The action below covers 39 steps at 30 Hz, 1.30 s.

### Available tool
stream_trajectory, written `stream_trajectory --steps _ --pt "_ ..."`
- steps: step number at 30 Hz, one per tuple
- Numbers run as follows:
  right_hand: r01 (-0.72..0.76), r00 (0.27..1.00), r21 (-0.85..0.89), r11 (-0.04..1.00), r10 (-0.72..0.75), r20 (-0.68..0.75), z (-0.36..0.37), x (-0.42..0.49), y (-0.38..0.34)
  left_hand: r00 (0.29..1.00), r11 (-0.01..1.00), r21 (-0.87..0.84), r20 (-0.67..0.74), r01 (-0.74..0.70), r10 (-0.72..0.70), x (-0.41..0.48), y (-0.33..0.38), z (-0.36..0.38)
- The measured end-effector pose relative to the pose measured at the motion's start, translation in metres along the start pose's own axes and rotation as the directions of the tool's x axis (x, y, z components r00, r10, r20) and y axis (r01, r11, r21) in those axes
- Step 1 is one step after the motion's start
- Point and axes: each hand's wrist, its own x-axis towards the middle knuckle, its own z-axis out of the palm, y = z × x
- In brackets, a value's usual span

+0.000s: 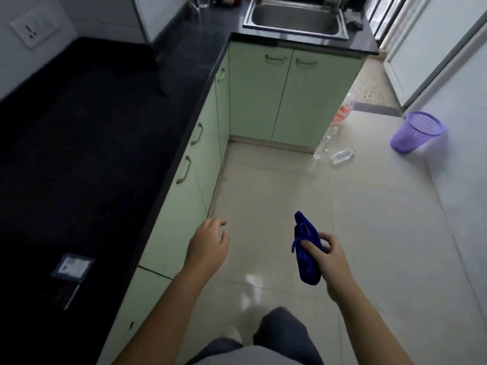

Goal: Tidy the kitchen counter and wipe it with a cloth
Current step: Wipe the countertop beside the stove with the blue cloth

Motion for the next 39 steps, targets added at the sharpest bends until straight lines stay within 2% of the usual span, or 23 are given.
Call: stream_trajectory --steps 4,11,15,20,23,28,32,37,39 --pt "-0.014 0.999 -0.005 1.000 0.015 0.044 0.020 0.081 -0.032 0.997 0.997 0.010 -0.019 0.078 -0.078 0.062 -0.001 -0.003" --pt "0.031 0.973 -0.140 0.990 0.002 0.233 0.061 0.226 -0.128 0.960 0.968 0.008 -0.132 0.251 -0.247 0.180 0.018 -0.032" --pt "0.107 0.939 -0.229 0.967 -0.022 0.344 0.098 0.300 -0.192 0.921 0.957 -0.086 -0.262 0.276 -0.289 0.242 0.026 -0.054" --pt "0.241 0.875 -0.312 0.919 -0.067 0.479 0.179 0.359 -0.248 0.841 0.926 -0.116 -0.390 0.358 -0.374 0.288 0.009 -0.072" --pt "0.396 0.794 -0.383 0.835 -0.102 0.599 0.243 0.383 -0.269 0.784 0.896 -0.143 -0.439 0.421 -0.439 0.319 -0.014 -0.085" --pt "0.595 0.670 -0.438 0.674 -0.116 0.733 0.346 0.417 -0.303 0.739 0.857 -0.124 -0.455 0.500 -0.497 0.376 -0.051 -0.111" --pt "0.699 0.610 -0.463 0.545 -0.118 0.783 0.400 0.442 -0.329 0.705 0.821 -0.092 -0.464 0.564 -0.537 0.409 -0.059 -0.120" --pt "0.777 0.566 -0.488 0.398 -0.100 0.819 0.436 0.486 -0.353 0.637 0.741 -0.041 -0.481 0.670 -0.603 0.435 -0.054 -0.120" --pt "0.819 0.523 -0.467 0.334 -0.099 0.846 0.455 0.501 -0.358 0.594 0.702 -0.036 -0.502 0.712 -0.629 0.443 -0.049 -0.119"
